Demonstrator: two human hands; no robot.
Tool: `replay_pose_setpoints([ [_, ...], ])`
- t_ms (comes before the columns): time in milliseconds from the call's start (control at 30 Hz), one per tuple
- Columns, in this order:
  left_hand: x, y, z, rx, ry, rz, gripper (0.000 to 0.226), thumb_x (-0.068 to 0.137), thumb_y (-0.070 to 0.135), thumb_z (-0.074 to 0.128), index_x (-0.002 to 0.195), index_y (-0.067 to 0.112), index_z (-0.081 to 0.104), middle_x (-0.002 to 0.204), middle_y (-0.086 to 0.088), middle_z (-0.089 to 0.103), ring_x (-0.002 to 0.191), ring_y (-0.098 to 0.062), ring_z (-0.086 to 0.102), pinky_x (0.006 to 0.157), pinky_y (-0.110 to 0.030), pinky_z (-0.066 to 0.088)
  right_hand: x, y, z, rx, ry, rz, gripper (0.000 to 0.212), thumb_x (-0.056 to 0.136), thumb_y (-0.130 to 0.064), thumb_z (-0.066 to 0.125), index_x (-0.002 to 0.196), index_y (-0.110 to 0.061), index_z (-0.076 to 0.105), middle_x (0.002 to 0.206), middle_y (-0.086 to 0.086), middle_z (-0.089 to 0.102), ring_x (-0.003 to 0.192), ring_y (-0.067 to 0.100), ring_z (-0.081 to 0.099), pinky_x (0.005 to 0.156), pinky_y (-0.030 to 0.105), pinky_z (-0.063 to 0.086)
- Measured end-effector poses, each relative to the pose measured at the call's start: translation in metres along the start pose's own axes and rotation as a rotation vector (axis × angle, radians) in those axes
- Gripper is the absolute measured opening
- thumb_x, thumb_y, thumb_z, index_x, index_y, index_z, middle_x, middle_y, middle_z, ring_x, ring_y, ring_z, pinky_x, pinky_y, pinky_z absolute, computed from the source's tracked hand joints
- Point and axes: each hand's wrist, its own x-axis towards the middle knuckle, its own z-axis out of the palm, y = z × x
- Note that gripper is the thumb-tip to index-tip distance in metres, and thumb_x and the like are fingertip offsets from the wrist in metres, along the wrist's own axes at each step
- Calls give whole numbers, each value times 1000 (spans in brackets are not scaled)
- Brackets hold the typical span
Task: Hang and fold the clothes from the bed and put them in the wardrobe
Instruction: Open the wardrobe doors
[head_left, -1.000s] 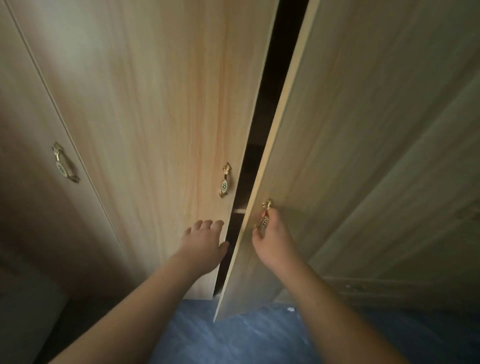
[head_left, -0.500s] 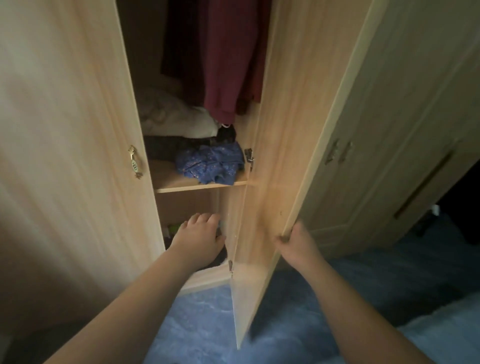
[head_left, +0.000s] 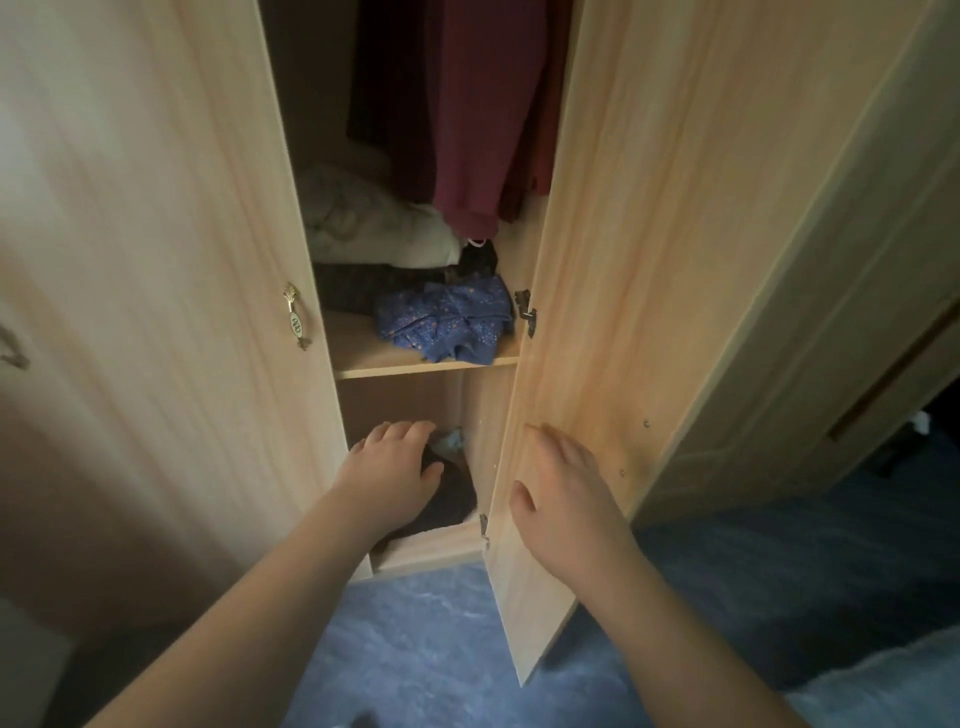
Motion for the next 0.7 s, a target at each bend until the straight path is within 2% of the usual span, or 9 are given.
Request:
replay_pose_setpoints([
  [133, 7, -62, -15, -40, 32, -100, 54, 96, 44, 48, 146, 27, 39, 146, 2, 49, 136, -25, 42, 108, -41, 41, 57, -40, 43, -80, -93, -87, 65, 95, -40, 46, 153, -21, 25, 157, 4, 32, 145, 25, 26, 118, 39, 28],
  [267, 31, -137, -36, -126, 56, -230, 51, 98, 42, 49, 147, 29, 37, 150, 3, 47, 136, -24, 44, 108, -41, 41, 112, -84, 88, -127, -198, -162, 67, 95, -43, 47, 155, -26, 24, 161, 3, 26, 148, 25, 21, 120, 39, 24],
  [400, 82, -198, -51, -402, 167, -331, 46, 97, 34, 53, 141, 31, 38, 144, 2, 50, 125, -23, 55, 100, -35, 47, 159, -119, 128, -138, -273, -132, 67, 95, -47, 42, 156, -32, 17, 165, -2, 17, 151, 22, 15, 121, 38, 20],
  [500, 131, -217, -52, -667, 269, -437, 39, 96, 30, 57, 132, 31, 41, 134, 3, 53, 116, -20, 58, 93, -30, 48, 185, -136, 148, -147, -298, -98, 67, 96, -46, 41, 156, -31, 17, 165, -4, 17, 151, 21, 14, 122, 38, 19],
  [567, 159, -217, -45, -762, 272, -431, 34, 96, 27, 58, 127, 27, 44, 128, -1, 55, 112, -21, 59, 95, -33, 51, 194, -144, 154, -123, -288, -70, 66, 97, -44, 43, 156, -30, 18, 164, -4, 19, 151, 21, 14, 122, 38, 20],
  [633, 178, -211, -37, -788, 259, -416, 41, 94, 20, 57, 133, 17, 46, 129, -7, 53, 117, -28, 56, 102, -37, 46, 198, -148, 158, -113, -280, -59, 66, 97, -41, 44, 156, -27, 20, 163, -4, 21, 151, 19, 13, 122, 36, 19],
  [700, 187, -207, -32, -778, 267, -437, 49, 92, 27, 54, 139, 17, 45, 130, -8, 54, 119, -29, 53, 104, -39, 42, 195, -150, 158, -121, -293, -61, 66, 97, -40, 44, 156, -26, 19, 164, -4, 21, 151, 18, 12, 122, 36, 19],
])
